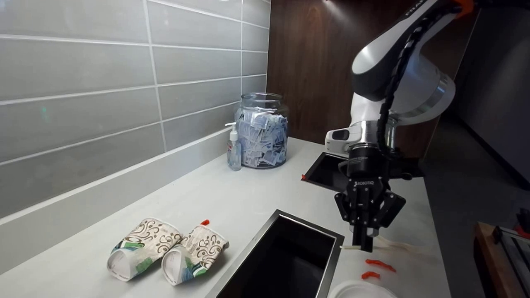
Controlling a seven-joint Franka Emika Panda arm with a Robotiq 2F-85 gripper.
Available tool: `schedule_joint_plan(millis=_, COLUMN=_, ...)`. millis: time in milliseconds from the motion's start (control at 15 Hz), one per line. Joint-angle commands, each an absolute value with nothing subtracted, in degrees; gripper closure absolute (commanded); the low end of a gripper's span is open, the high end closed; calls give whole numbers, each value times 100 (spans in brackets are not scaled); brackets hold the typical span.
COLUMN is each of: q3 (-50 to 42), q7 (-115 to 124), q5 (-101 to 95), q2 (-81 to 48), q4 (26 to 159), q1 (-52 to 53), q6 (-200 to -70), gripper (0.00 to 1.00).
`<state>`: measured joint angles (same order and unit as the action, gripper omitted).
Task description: Put the corn snacks into the hole in the table with the spoon
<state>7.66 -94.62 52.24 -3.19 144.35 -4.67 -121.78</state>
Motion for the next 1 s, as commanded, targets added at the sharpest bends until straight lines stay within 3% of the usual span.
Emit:
schedule_joint_plan(millis=0, q3=546, q7=-9463, q5=5225, q2=-318, q4=14429, q1=-255, q6=-12162, gripper=97)
schedule_joint_plan(millis=933, q3=405, q7=-10944, q5=4550, q2=-587, q4=14659, q1=-85, q6=-11190, gripper=97)
